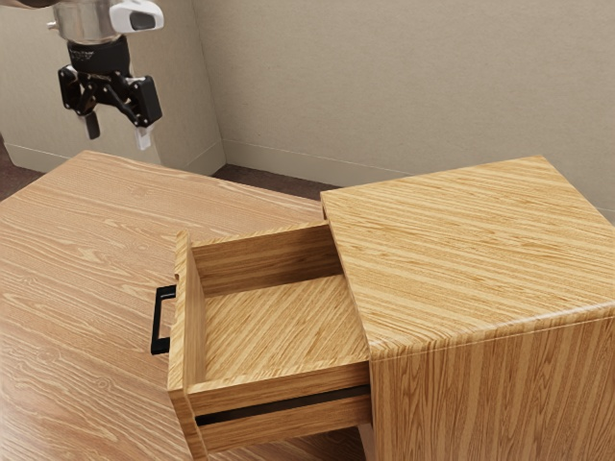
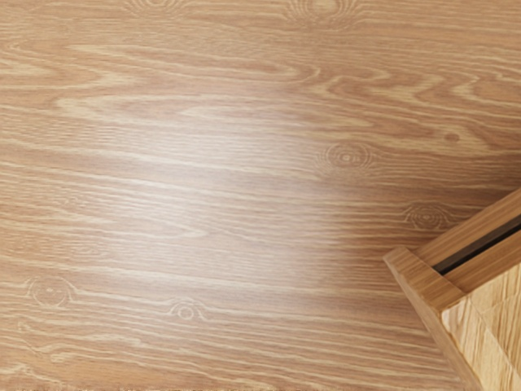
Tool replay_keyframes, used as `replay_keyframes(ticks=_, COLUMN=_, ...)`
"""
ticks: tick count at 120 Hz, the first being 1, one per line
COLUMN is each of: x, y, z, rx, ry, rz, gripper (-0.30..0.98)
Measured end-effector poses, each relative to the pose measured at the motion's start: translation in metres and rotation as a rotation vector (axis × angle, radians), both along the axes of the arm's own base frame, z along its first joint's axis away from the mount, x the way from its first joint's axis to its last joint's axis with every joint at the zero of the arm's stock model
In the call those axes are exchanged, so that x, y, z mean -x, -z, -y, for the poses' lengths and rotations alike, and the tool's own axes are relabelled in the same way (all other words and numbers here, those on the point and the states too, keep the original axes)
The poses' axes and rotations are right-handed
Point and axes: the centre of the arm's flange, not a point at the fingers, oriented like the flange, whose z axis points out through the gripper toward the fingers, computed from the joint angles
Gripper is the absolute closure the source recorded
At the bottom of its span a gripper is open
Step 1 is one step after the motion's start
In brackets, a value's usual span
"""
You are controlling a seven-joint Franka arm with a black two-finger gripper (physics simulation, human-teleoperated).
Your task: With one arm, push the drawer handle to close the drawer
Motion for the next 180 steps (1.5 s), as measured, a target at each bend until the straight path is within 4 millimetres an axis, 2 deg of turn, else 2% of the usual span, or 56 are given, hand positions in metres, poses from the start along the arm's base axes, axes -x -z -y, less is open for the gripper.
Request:
replay_keyframes(ticks=21, x=0.0, y=0.001, z=0.0, rx=0.001, ry=-0.007, rz=-0.006, gripper=0.0)
replay_keyframes(ticks=23, x=0.0, y=-0.003, z=0.0, rx=0.004, ry=-0.008, rz=0.003, gripper=0.0)
replay_keyframes(ticks=24, x=0.0, y=-0.01, z=0.0, rx=0.006, ry=-0.01, rz=0.016, gripper=0.0)
replay_keyframes(ticks=28, x=0.01, y=-0.06, z=-0.001, rx=0.008, ry=-0.014, rz=0.112, gripper=0.0)
replay_keyframes(ticks=31, x=0.018, y=-0.086, z=0.0, rx=0.01, ry=-0.013, rz=0.159, gripper=0.0)
replay_keyframes(ticks=35, x=0.025, y=-0.105, z=0.005, rx=0.013, ry=-0.006, rz=0.189, gripper=0.0)
replay_keyframes(ticks=39, x=0.028, y=-0.113, z=0.014, rx=0.017, ry=0.011, rz=0.196, gripper=0.0)
replay_keyframes(ticks=49, x=0.03, y=-0.116, z=0.039, rx=0.025, ry=0.059, rz=0.182, gripper=0.0)
replay_keyframes(ticks=57, x=0.031, y=-0.114, z=0.049, rx=0.029, ry=0.078, rz=0.167, gripper=0.0)
replay_keyframes(ticks=83, x=0.035, y=-0.111, z=0.032, rx=0.029, ry=0.047, rz=0.138, gripper=0.0)
replay_keyframes(ticks=89, x=0.05, y=-0.095, z=0.034, rx=0.026, ry=0.069, rz=0.104, gripper=0.0)
replay_keyframes(ticks=102, x=0.089, y=-0.015, z=0.044, rx=0.021, ry=0.148, rz=-0.018, gripper=0.0)
replay_keyframes(ticks=110, x=0.102, y=0.031, z=0.046, rx=0.018, ry=0.183, rz=-0.067, gripper=0.0)
replay_keyframes(ticks=124, x=0.122, y=0.076, z=0.049, rx=0.011, ry=0.26, rz=-0.054, gripper=0.0)
replay_keyframes(ticks=141, x=0.15, y=0.111, z=0.064, rx=-0.016, ry=0.399, rz=-0.003, gripper=0.0)
replay_keyframes(ticks=152, x=0.159, y=0.137, z=0.068, rx=-0.02, ry=0.49, rz=0.003, gripper=0.0)
replay_keyframes(ticks=167, x=0.174, y=0.134, z=0.087, rx=-0.038, ry=0.633, rz=0.064, gripper=0.0)
replay_keyframes(ticks=180, x=0.182, y=0.14, z=0.093, rx=-0.03, ry=0.712, rz=0.07, gripper=0.0)
